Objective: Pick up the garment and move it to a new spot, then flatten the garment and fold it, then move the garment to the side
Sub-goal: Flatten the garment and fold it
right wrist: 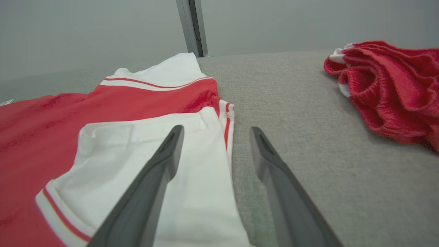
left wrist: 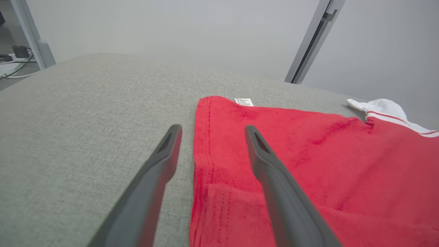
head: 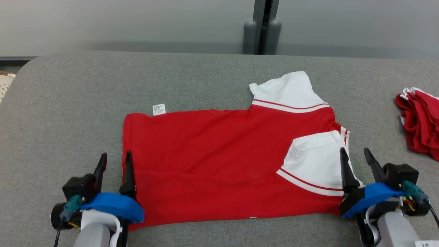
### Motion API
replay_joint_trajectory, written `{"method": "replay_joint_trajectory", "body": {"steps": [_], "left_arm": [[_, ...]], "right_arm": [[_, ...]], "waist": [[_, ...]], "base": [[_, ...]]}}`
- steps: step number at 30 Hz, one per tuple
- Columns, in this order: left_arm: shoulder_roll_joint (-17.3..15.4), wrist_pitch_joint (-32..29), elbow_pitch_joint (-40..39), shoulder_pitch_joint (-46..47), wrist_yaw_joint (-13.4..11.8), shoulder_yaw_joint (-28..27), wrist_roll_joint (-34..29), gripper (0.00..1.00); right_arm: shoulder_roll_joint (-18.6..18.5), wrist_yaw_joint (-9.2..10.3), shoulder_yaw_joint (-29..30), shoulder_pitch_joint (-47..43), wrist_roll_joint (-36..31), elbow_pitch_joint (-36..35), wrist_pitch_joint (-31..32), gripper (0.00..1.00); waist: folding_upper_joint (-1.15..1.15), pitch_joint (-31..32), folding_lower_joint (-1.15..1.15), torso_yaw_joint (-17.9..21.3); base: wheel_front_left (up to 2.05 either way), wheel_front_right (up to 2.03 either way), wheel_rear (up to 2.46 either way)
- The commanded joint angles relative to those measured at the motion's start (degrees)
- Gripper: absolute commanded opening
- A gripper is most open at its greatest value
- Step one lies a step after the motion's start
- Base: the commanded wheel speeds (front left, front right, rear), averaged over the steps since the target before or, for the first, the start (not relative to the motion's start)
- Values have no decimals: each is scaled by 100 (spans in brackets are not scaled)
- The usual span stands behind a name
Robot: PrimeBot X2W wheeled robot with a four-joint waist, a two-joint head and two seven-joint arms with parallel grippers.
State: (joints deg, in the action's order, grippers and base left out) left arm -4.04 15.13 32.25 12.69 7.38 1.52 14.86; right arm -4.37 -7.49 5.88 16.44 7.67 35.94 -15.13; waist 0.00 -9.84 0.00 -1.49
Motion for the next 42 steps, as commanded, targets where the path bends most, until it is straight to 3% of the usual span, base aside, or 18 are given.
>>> {"method": "replay_joint_trajectory", "body": {"steps": [1, 12, 25, 26, 27, 28, 29, 35, 42], "left_arm": [[-65, 1, 102, 231, 10, 31, -16, 100], [-654, -4, 1546, 2115, 13, 744, 527, 100], [-840, -6, 2235, 2792, 15, 1420, 1003, 100], [-835, -9, 2279, 2823, 15, 1514, 1066, 97], [-845, -9, 2306, 2857, 15, 1580, 1112, 64], [-866, -9, 2304, 2914, 15, 1659, 1128, 22], [-877, -9, 2297, 2945, 15, 1741, 1171, 0], [-945, -6, 1866, 3101, 15, 1900, 1279, 0], [-744, 0, 1161, 2958, 15, 1890, 1165, 0]], "right_arm": [[-19, 0, -25, 191, -67, 22, 9, 100], [-86, 0, -386, 1439, -403, 258, 143, 100], [-276, 0, -783, 2492, -461, 464, 556, 100], [-309, 0, -801, 2593, -454, 486, 622, 100], [-344, 0, -831, 2691, -465, 509, 698, 100], [-378, 0, -849, 2803, -456, 535, 786, 100], [-403, 0, -853, 2911, -428, 565, 879, 100], [-622, 0, -927, 3589, -358, 906, 1625, 100], [-936, 0, -714, 4213, -522, 1393, 2115, 100]], "waist": [[0, -115, 0, -35], [0, -1014, 0, 97], [0, -1536, 0, 143], [0, -1560, 0, 132], [0, -1587, 0, 117], [0, -1619, 0, 95], [0, -1641, 0, 69], [0, -1788, 0, -189], [0, -1995, 0, -664]], "base": [[0, 0, 0], [0, 0, 0], [0, 0, 0], [0, 0, 0], [0, 0, 0], [0, 0, 0], [0, 0, 0], [0, 0, 0], [0, 0, 0]]}}
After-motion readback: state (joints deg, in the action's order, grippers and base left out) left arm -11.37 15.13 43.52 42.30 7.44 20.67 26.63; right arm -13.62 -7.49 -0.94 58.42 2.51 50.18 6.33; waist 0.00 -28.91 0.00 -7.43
